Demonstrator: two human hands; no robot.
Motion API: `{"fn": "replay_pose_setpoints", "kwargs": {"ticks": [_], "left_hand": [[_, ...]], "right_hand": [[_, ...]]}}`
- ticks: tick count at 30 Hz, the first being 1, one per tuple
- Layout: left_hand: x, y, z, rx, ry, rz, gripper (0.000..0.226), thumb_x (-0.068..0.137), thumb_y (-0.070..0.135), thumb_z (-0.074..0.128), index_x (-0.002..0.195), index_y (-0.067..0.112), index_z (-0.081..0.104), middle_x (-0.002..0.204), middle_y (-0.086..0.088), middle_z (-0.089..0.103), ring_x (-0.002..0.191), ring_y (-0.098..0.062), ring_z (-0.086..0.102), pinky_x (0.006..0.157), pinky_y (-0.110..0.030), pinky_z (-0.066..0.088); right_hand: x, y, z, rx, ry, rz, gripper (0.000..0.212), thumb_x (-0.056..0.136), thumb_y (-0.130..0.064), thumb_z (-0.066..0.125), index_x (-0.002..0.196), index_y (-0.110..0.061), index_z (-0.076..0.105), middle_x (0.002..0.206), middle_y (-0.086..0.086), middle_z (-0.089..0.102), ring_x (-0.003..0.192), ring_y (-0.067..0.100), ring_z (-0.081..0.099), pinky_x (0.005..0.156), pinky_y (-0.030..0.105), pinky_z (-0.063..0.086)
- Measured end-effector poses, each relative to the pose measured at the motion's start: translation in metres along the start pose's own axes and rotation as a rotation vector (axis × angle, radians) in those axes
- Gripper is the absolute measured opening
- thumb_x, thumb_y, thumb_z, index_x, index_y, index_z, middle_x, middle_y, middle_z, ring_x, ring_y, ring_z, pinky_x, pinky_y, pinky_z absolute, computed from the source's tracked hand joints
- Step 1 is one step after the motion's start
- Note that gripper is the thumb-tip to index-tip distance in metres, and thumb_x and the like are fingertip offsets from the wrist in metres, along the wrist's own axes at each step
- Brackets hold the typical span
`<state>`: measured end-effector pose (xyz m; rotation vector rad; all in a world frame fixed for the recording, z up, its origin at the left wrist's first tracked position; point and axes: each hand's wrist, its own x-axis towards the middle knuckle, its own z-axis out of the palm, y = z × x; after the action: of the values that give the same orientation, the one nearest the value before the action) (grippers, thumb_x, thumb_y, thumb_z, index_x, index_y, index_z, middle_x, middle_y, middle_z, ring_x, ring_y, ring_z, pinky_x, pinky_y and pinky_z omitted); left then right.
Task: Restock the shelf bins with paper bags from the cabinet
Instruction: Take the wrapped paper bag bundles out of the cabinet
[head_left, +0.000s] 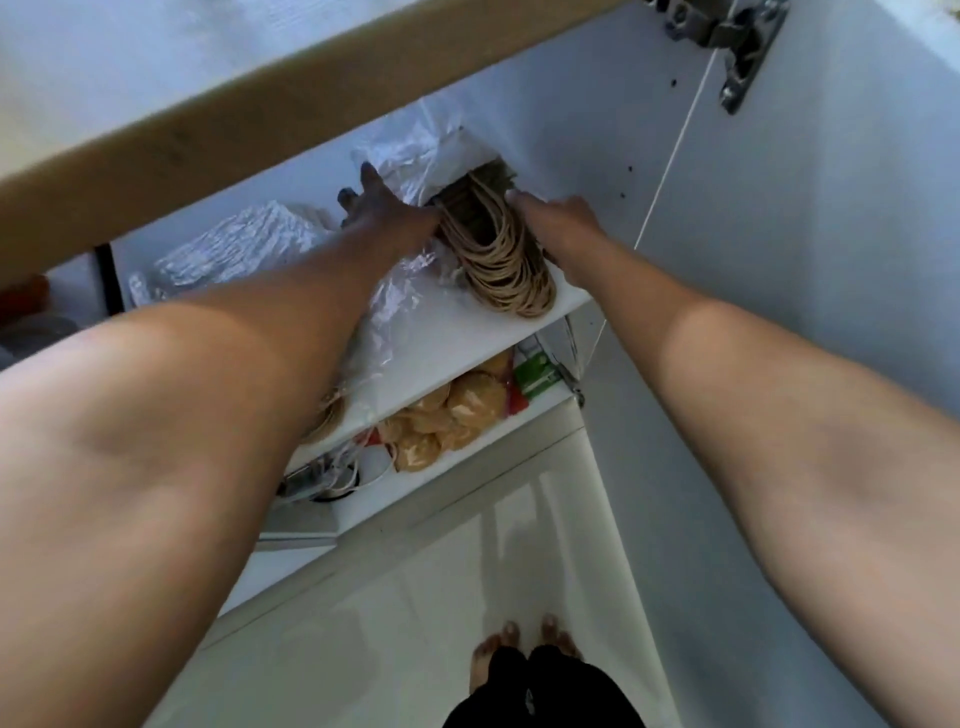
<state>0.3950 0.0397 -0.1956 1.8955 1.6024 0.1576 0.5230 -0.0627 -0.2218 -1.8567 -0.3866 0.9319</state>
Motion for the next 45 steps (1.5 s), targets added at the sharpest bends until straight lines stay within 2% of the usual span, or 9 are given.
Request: {"fn": "replay_pose_setpoints", "kwargs": {"ticks": [3, 7, 11, 15, 21, 27, 33, 39, 45], "left_hand": [[0.012, 0.0, 0.003, -0.136, -0.037, -0.058, 0.096, 0.081, 0.05, 0.065, 0.154, 0.016, 0.011, 0.145, -0.013, 0.039, 0.129, -0.03, 0.045, 0.103, -0.033, 0.043], [0.016, -0.008, 0.006, -0.3, -0.128, -0.062, 0.062, 0.083, 0.05, 0.057, 0.13, 0.011, 0.05, 0.093, -0.004, 0.059, 0.08, -0.02, 0.056, 0.064, -0.024, 0.042], [0.024, -0.013, 0.012, -0.543, -0.17, -0.009, 0.068, 0.089, 0.059, 0.033, 0.143, 0.019, 0.041, 0.147, -0.013, 0.044, 0.129, -0.032, 0.047, 0.105, -0.04, 0.038], [0.037, -0.012, 0.016, -0.682, -0.048, -0.239, 0.071, 0.097, 0.059, 0.018, 0.152, 0.014, 0.021, 0.159, -0.008, 0.022, 0.142, -0.03, 0.03, 0.118, -0.047, 0.023], [0.042, -0.012, 0.025, -0.777, -0.205, -0.325, 0.044, 0.096, 0.056, 0.041, 0.097, 0.015, 0.055, 0.087, 0.0, 0.052, 0.065, -0.014, 0.049, 0.061, -0.026, 0.046], [0.037, -0.021, 0.029, -0.805, -0.401, -0.247, 0.043, 0.097, 0.051, 0.043, 0.112, 0.014, 0.06, 0.093, -0.006, 0.068, 0.073, -0.019, 0.067, 0.058, -0.024, 0.056], [0.007, -0.009, 0.019, -0.386, -0.474, -0.252, 0.034, 0.091, 0.048, 0.046, 0.085, 0.015, 0.052, 0.079, -0.009, 0.054, 0.058, -0.017, 0.047, 0.056, -0.025, 0.036], [-0.03, 0.012, 0.019, -0.07, -0.467, -0.089, 0.054, 0.099, 0.047, 0.029, 0.129, 0.01, 0.054, 0.137, -0.017, 0.05, 0.122, -0.031, 0.051, 0.105, -0.034, 0.038], [-0.078, 0.022, 0.006, 0.057, -0.443, -0.056, 0.068, 0.099, 0.056, 0.027, 0.132, 0.003, 0.053, 0.146, -0.02, 0.044, 0.132, -0.033, 0.044, 0.109, -0.038, 0.032]], "right_hand": [[0.008, -0.001, 0.006, 0.021, -0.063, 0.049, 0.087, 0.08, -0.049, 0.068, 0.145, -0.001, 0.035, 0.145, 0.009, 0.046, 0.128, 0.023, 0.05, 0.107, 0.029, 0.041], [0.021, -0.005, 0.011, -0.077, -0.035, 0.079, 0.101, 0.071, -0.06, 0.066, 0.148, -0.008, 0.028, 0.149, 0.009, 0.036, 0.131, 0.026, 0.044, 0.106, 0.034, 0.041], [0.033, -0.009, 0.012, -0.263, 0.021, 0.07, 0.097, 0.075, -0.062, 0.055, 0.152, -0.018, 0.015, 0.152, 0.012, 0.016, 0.14, 0.033, 0.021, 0.113, 0.046, 0.028], [0.039, -0.016, 0.012, -0.254, -0.058, 0.03, 0.082, 0.062, -0.072, 0.045, 0.131, -0.029, 0.049, 0.143, 0.009, 0.039, 0.134, 0.031, 0.031, 0.108, 0.048, 0.029], [0.059, -0.015, 0.015, -0.044, -0.191, 0.071, 0.117, 0.052, -0.096, 0.029, 0.152, -0.037, 0.014, 0.162, -0.003, 0.009, 0.149, 0.023, 0.012, 0.118, 0.052, 0.009], [0.05, -0.006, 0.006, -0.088, -0.096, 0.134, 0.097, 0.08, -0.081, 0.029, 0.147, -0.011, 0.034, 0.149, 0.01, 0.041, 0.135, 0.027, 0.041, 0.111, 0.039, 0.03], [0.066, 0.061, -0.007, 0.087, -0.163, 0.239, 0.124, 0.04, -0.104, 0.033, 0.141, -0.032, 0.045, 0.146, 0.006, 0.047, 0.137, 0.029, 0.041, 0.115, 0.057, 0.023], [0.004, 0.041, -0.02, 0.399, -0.243, 0.341, 0.106, 0.06, -0.091, 0.044, 0.141, -0.022, 0.045, 0.131, 0.016, 0.059, 0.117, 0.034, 0.059, 0.104, 0.053, 0.042], [-0.043, 0.038, -0.039, 0.535, -0.258, 0.301, 0.067, 0.079, -0.069, 0.05, 0.113, -0.014, 0.066, 0.098, 0.015, 0.074, 0.095, 0.031, 0.068, 0.087, 0.038, 0.054]]}}
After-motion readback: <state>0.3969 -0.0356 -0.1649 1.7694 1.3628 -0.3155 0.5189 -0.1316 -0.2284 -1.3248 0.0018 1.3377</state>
